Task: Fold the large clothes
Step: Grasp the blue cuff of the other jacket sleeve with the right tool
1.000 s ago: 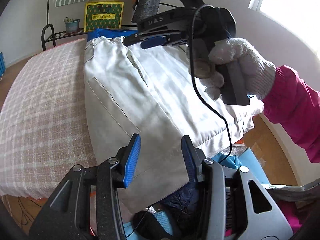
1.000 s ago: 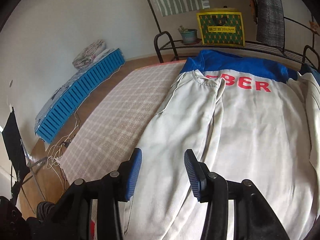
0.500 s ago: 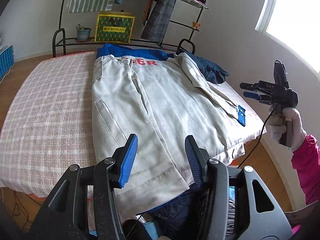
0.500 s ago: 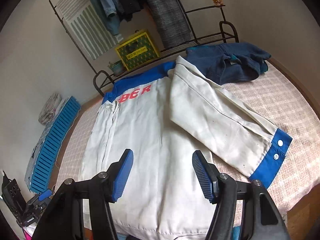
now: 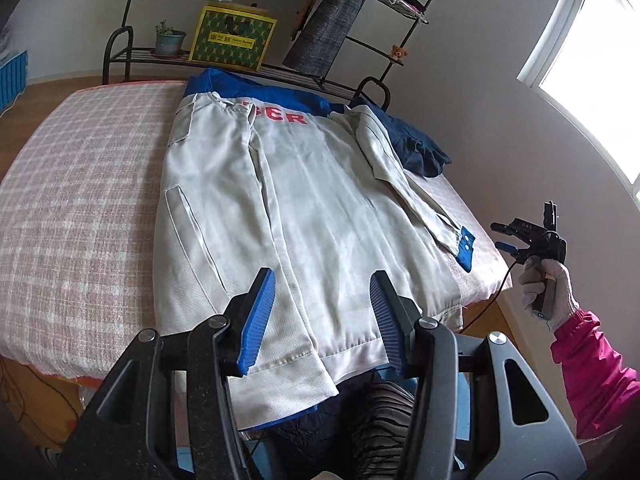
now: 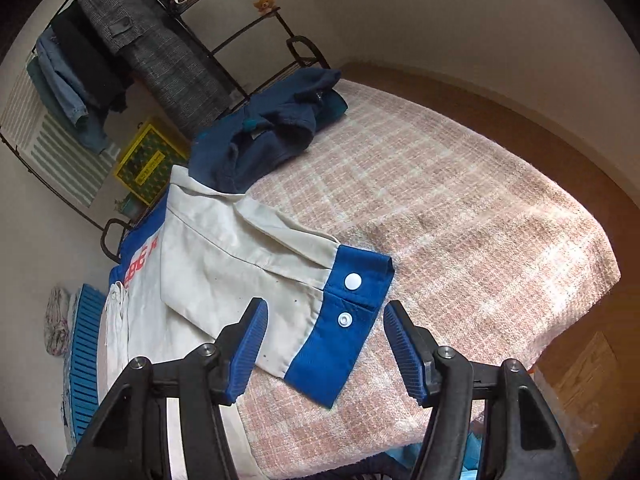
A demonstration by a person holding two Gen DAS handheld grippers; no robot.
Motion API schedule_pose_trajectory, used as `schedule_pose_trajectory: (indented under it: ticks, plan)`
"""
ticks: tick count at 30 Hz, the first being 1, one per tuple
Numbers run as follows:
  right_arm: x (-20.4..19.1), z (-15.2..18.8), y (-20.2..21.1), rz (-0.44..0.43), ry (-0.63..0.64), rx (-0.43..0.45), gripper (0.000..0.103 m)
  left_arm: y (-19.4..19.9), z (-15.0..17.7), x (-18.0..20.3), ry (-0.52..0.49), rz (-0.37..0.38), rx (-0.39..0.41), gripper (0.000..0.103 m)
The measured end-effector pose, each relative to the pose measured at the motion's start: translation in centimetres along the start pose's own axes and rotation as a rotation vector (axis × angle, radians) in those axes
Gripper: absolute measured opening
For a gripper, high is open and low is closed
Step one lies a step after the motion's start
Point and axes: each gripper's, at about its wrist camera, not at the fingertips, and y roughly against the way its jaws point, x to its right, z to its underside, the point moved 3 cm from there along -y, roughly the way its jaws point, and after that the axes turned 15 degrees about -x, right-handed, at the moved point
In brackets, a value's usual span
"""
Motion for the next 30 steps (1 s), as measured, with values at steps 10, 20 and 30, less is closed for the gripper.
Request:
schedule_pose_trajectory:
  ticks: [10,20,30]
  plan:
    - [3.1,-3.5,-5.7,0.107,0.004,-0.020,0.063,-2.2,1.2,1.3,0.023,-0.016,-0.041,0.050]
    - [-0.7,-2.8,-2.4,0.090,0.165,0.022,0.000,-2.4,0.8,1.9,0.026,-0.008,-0.042,0.050]
    - [-14.5,2.9,4.8,0.037,0.530,0.151,0.000,-1.9,0.6,1.9,0.029,0.021,-0.021,0.050]
